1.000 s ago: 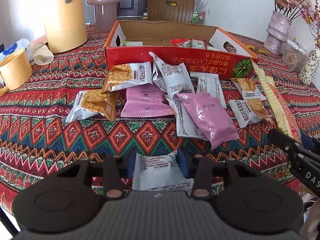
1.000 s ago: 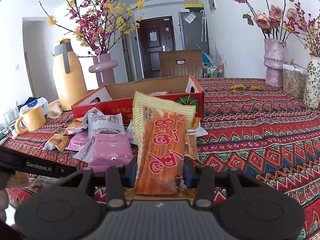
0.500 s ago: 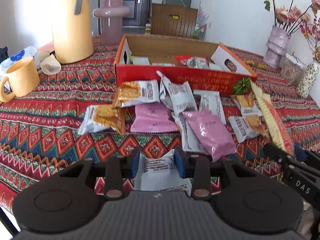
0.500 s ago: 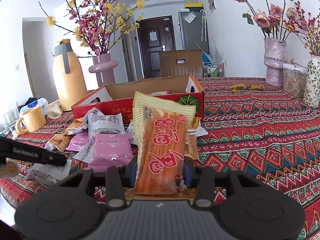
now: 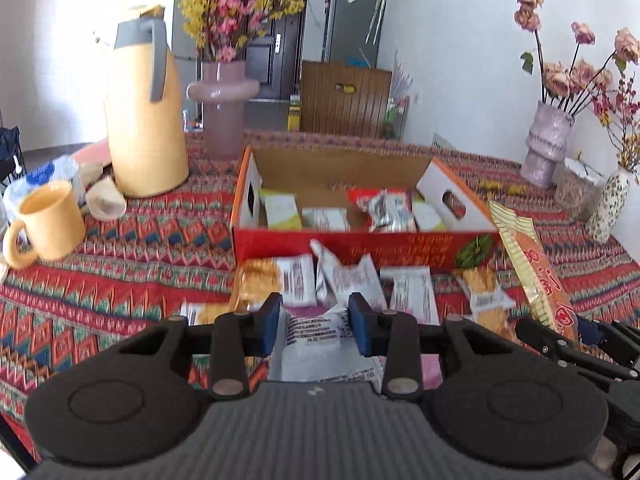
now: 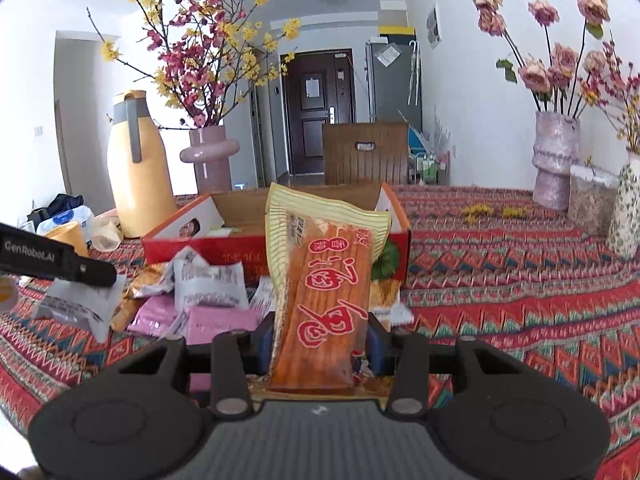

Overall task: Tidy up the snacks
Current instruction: 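Carry both packets over the cardboard box and open both grippers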

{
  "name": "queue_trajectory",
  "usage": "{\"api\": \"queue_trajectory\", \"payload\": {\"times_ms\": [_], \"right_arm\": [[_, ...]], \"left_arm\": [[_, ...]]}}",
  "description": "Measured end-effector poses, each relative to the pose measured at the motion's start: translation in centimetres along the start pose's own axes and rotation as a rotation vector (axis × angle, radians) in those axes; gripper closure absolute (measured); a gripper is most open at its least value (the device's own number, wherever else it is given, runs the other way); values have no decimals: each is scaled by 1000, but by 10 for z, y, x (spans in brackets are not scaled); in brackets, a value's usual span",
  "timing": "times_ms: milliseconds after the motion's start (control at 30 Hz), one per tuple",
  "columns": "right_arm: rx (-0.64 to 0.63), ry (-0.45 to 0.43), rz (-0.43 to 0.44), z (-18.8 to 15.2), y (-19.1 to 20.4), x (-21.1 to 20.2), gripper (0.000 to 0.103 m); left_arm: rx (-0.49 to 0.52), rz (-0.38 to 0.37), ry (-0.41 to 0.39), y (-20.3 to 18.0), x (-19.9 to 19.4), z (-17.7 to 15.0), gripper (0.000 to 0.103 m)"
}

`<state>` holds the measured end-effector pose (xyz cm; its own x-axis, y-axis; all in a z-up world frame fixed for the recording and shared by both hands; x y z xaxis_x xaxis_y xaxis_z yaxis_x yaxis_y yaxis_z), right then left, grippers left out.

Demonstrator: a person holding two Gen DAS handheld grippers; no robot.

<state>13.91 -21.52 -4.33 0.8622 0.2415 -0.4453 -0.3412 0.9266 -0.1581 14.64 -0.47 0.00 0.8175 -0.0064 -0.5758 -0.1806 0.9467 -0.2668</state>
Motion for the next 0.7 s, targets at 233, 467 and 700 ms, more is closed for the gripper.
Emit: {"api": "queue_trajectory", "payload": {"times_ms": [233, 467, 700], "right_arm": [[-24, -22, -13, 28, -13, 22, 60], [-37, -35, -24, 59, -26, 56, 60], [-45, -28, -31, 85, -36, 98, 60]], "left_arm": [[-9, -12, -32, -13, 15, 27, 66], [-21, -17, -49, -22, 40, 58, 66], [-43, -18, -53, -27, 75, 88, 66]]}}
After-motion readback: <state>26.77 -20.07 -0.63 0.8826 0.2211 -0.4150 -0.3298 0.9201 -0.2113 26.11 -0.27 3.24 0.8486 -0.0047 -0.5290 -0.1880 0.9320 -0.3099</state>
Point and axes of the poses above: each gripper's, at about its wrist camera, not at the fingertips, and x roughly the way its jaws point, y to its left, z to its top, the point moved 7 cm from there along x, roughly the way its jaws point, and after that the axes turned 14 degrees about -x, right-handed, at the moved point
